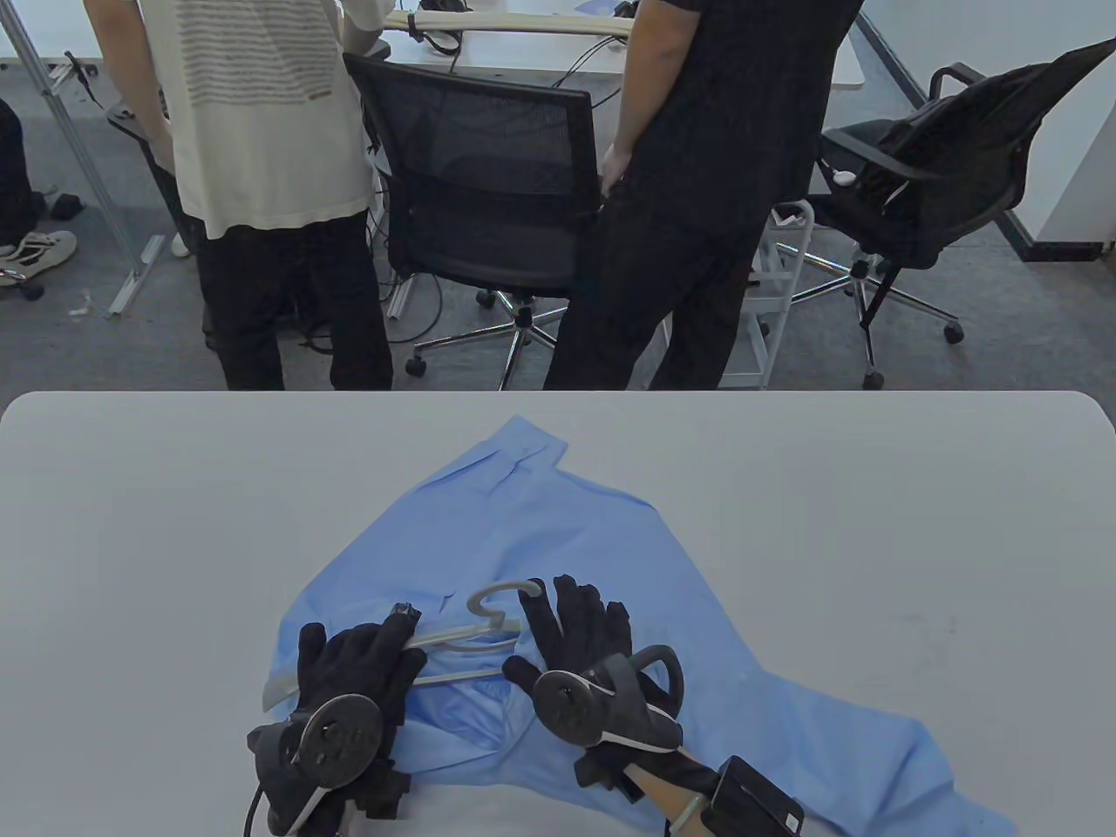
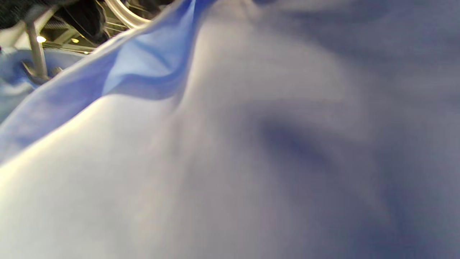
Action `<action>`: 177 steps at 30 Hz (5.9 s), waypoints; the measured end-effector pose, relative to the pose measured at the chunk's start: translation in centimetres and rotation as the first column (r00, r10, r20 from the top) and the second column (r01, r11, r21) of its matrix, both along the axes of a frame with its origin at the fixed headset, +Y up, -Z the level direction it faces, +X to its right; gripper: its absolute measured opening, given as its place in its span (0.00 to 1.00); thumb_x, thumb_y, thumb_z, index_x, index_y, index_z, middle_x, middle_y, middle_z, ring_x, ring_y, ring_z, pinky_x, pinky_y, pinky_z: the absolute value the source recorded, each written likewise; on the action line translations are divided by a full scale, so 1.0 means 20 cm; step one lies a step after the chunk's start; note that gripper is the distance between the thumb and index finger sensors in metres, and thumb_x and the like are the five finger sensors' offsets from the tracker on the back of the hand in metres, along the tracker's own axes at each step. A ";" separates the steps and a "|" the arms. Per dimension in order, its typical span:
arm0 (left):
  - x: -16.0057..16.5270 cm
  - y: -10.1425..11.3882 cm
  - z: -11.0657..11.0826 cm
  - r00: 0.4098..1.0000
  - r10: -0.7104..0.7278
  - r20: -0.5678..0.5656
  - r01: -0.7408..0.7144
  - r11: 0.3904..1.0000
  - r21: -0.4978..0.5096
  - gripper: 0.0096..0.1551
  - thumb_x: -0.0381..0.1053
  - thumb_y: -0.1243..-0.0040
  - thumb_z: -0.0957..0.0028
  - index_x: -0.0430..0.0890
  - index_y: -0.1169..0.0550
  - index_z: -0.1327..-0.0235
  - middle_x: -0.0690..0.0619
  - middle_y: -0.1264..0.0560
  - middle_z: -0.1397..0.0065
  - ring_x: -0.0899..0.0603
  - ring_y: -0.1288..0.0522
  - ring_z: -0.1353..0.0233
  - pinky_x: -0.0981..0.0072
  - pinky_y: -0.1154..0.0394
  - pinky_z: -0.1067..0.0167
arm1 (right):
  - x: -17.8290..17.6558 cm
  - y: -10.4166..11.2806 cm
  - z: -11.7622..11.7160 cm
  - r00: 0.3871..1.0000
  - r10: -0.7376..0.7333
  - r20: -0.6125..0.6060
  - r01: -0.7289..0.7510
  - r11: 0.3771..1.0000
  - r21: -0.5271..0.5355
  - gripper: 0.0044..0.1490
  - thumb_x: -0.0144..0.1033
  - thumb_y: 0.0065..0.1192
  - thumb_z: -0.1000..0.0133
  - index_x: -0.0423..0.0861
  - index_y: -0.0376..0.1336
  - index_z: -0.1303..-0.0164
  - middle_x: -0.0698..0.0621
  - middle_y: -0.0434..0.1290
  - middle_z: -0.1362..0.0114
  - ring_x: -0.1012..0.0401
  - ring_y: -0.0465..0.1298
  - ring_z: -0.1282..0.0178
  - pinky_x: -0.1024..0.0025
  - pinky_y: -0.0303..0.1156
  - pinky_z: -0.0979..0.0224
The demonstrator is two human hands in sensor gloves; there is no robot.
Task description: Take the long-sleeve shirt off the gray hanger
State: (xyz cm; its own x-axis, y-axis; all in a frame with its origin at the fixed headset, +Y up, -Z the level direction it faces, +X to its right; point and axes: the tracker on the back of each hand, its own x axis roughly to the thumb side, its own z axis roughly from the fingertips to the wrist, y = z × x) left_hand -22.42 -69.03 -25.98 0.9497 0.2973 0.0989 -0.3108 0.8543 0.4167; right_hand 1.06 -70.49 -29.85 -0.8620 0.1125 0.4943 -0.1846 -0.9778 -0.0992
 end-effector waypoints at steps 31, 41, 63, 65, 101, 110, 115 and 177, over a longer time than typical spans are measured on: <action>-0.11 0.02 0.02 0.997 0.017 -0.073 -0.015 0.999 0.040 0.28 0.63 0.45 0.48 0.64 0.27 0.33 0.66 0.21 0.39 0.50 0.26 0.28 0.49 0.52 0.20 | 0.09 0.02 -0.12 0.990 -0.137 0.035 0.141 0.973 -0.184 0.35 0.24 0.45 0.28 0.32 0.45 0.10 0.17 0.52 0.15 0.25 0.59 0.20 0.21 0.57 0.30; -0.05 0.07 0.05 0.994 -0.088 -0.058 0.094 0.990 0.103 0.28 0.63 0.45 0.49 0.64 0.27 0.33 0.66 0.21 0.39 0.51 0.27 0.27 0.49 0.53 0.19 | 0.01 0.02 -0.06 0.993 -0.098 -0.068 0.091 0.990 -0.109 0.37 0.23 0.44 0.28 0.30 0.42 0.11 0.17 0.53 0.16 0.26 0.61 0.21 0.23 0.58 0.30; -0.55 0.01 0.13 0.829 0.455 -0.325 -0.412 0.890 0.195 0.28 0.61 0.48 0.43 0.60 0.30 0.27 0.60 0.23 0.39 0.46 0.26 0.33 0.42 0.47 0.25 | 0.20 -0.03 -0.20 0.963 -0.178 0.201 0.206 0.970 -0.132 0.34 0.22 0.42 0.28 0.30 0.44 0.11 0.16 0.52 0.17 0.25 0.63 0.24 0.24 0.62 0.32; -0.54 0.00 0.12 0.820 0.462 -0.337 -0.432 0.887 0.164 0.28 0.60 0.48 0.42 0.60 0.30 0.27 0.59 0.23 0.39 0.45 0.25 0.35 0.42 0.46 0.25 | 0.12 -0.03 -0.13 0.986 -0.122 0.116 0.124 0.992 -0.014 0.34 0.23 0.42 0.28 0.31 0.45 0.11 0.17 0.53 0.17 0.26 0.63 0.23 0.23 0.60 0.32; -0.47 -0.31 0.00 0.794 0.163 -0.585 -0.543 0.621 -0.565 0.42 0.61 0.56 0.36 0.50 0.55 0.16 0.35 0.38 0.23 0.31 0.33 0.28 0.31 0.40 0.33 | -0.07 -0.14 -0.04 0.966 -0.024 -0.258 -0.050 0.959 -0.278 0.40 0.44 0.47 0.28 0.35 0.49 0.11 0.22 0.52 0.14 0.28 0.60 0.19 0.22 0.58 0.31; -0.36 -0.20 -0.02 0.855 0.067 -0.514 -0.414 0.684 -0.600 0.44 0.65 0.58 0.37 0.42 0.48 0.15 0.26 0.49 0.15 0.22 0.46 0.20 0.24 0.51 0.32 | -0.04 -0.13 -0.08 0.977 -0.064 -0.205 -0.001 0.953 -0.302 0.40 0.44 0.47 0.27 0.35 0.49 0.10 0.22 0.52 0.13 0.28 0.60 0.19 0.22 0.57 0.30; -0.25 -0.15 -0.04 0.918 -0.054 -0.394 -0.173 0.838 -0.518 0.40 0.66 0.57 0.39 0.54 0.45 0.15 0.39 0.46 0.11 0.27 0.45 0.17 0.29 0.51 0.28 | -0.04 -0.13 -0.09 0.981 -0.052 -0.186 -0.006 0.954 -0.300 0.40 0.44 0.47 0.27 0.36 0.49 0.10 0.22 0.52 0.13 0.28 0.60 0.19 0.22 0.57 0.30; -0.05 -0.16 -0.16 0.979 -0.166 -0.121 0.101 0.902 -0.421 0.42 0.77 0.61 0.47 0.70 0.48 0.17 0.56 0.53 0.05 0.34 0.55 0.10 0.34 0.57 0.23 | 0.00 -0.20 -0.12 0.998 -0.049 -0.048 0.035 0.967 -0.253 0.44 0.47 0.45 0.26 0.34 0.44 0.08 0.19 0.44 0.12 0.23 0.51 0.19 0.19 0.50 0.30</action>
State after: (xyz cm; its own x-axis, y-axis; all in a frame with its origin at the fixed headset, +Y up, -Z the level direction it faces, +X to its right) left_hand -23.46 -72.13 -29.24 0.9771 0.1500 -0.1509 -0.1435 0.9882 0.0527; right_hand 1.01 -74.45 -32.29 -0.8268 0.2748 0.4908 -0.2244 -0.9612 0.1602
